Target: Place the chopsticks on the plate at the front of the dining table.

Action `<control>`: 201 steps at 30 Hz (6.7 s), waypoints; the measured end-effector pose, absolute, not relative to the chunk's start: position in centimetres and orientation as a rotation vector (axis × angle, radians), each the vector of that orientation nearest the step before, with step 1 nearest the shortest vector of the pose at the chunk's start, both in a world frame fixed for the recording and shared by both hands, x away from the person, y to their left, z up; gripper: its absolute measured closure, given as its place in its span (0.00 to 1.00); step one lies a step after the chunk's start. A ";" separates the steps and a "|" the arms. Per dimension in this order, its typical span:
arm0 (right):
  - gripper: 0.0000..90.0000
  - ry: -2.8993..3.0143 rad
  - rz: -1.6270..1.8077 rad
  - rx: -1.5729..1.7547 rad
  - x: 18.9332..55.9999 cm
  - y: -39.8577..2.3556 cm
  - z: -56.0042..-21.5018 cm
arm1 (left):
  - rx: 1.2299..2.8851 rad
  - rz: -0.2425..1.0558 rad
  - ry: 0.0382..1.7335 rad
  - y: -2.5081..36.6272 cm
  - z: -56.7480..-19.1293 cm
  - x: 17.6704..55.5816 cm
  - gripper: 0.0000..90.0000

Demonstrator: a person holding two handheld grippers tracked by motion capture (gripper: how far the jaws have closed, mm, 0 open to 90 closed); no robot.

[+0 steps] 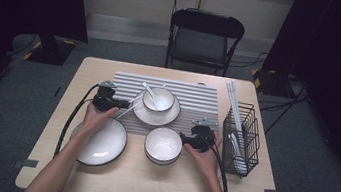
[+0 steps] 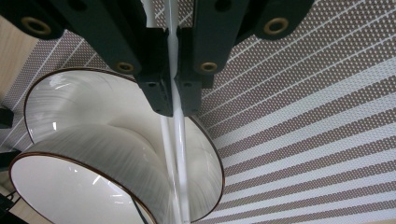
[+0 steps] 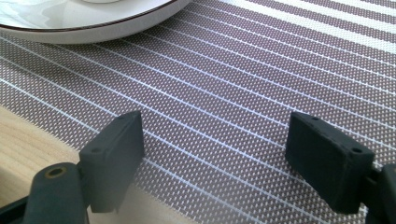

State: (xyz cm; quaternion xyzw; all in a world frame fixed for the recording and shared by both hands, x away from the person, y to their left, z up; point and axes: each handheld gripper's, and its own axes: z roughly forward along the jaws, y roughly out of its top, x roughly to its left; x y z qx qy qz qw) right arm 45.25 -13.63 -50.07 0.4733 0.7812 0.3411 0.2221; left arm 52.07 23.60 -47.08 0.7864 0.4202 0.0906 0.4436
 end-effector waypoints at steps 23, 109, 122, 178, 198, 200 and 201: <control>0.21 2.158 0.943 1.309 45.3 -13.6 -50.1 | 1.940 0.219 1.013 24.0 -46.4 51.7 0.91; 0.21 2.155 0.942 1.314 45.2 -13.6 -50.1 | 1.941 0.213 1.024 25.1 -47.2 50.2 0.90; 0.21 2.155 0.942 1.314 45.2 -13.6 -50.1 | 1.958 0.234 1.022 25.7 -46.5 49.3 0.88; 0.21 2.154 0.942 1.315 45.2 -13.6 -50.1 | 2.026 0.285 1.053 25.0 -47.2 48.4 0.60; 0.21 2.154 0.942 1.316 45.2 -13.6 -50.1 | 2.062 0.295 1.028 24.0 -47.2 48.2 0.51; 0.21 2.154 0.942 1.315 45.2 -13.6 -50.1 | 2.071 0.296 1.022 23.8 -47.2 48.2 0.49; 0.21 2.154 0.942 1.316 45.2 -13.6 -50.1 | 2.070 0.291 1.024 23.7 -47.2 48.2 0.48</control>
